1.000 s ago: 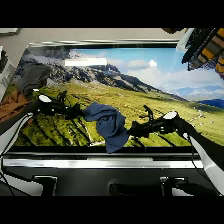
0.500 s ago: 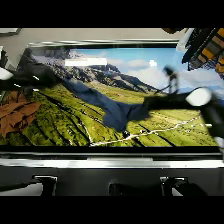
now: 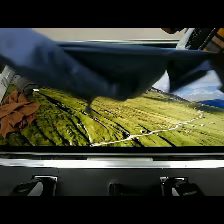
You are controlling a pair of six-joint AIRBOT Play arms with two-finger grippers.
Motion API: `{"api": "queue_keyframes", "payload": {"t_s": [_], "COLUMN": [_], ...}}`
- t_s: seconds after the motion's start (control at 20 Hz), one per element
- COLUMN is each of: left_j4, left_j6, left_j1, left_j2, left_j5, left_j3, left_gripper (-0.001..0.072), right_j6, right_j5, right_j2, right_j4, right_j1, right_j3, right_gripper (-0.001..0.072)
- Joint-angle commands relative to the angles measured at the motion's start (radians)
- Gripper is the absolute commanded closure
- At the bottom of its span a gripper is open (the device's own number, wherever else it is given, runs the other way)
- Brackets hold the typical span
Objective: Fold the clothes and pants, and hang the long-sleeved shirts on hangers.
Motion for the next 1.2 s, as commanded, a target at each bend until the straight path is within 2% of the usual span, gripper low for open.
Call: {"api": "queue_keyframes", "payload": {"t_s": [0.0, 0.25, 0.35, 0.55, 0.8, 1.0, 1.05, 1.15], "left_j4": [0.084, 0.079, 0.076, 0.077, 0.046, 0.016, 0.017, 0.021], "left_j6": [-0.019, -0.017, -0.01, 0.061, 0.039, 0.033, 0.033, 0.033], "left_j1": [0.005, 0.003, -0.016, -0.117, -0.201, -0.199, -0.181, -0.127], "left_j2": [0.119, 0.003, -0.107, -0.42, -0.769, -0.834, -0.819, -0.761], "left_j5": [-0.029, -0.016, 0.073, 0.284, 0.274, 0.218, 0.18, 0.089], "left_j3": [0.01, -0.1, -0.189, -0.311, -0.31, -0.31, -0.309, -0.308], "left_gripper": [0.069, 0.069, 0.069, 0.0689, 0.0688, 0.0685, 0.064, 0.0332], "right_j6": [0.077, 0.137, 0.147, 0.147, 0.146, 0.15, 0.15, 0.15], "right_j5": [0.016, 0.057, 0.076, 0.052, -0.029, -0.05, -0.053, -0.039], "right_j2": [0.054, -0.166, -0.316, -0.65, -0.967, -1.052, -1.052, -1.044], "right_j4": [-0.03, 0.01, 0.048, 0.056, 0.163, 0.185, 0.183, 0.183], "right_j1": [-0.001, -0.001, 0.0, 0.0, 0.0, 0.0, -0.001, -0.001], "right_j3": [0.027, 0.026, 0.026, 0.026, 0.026, 0.026, 0.026, 0.026], "right_gripper": [0.0686, 0.0686, 0.0685, 0.0685, 0.0685, 0.0686, 0.0686, 0.0686]}}
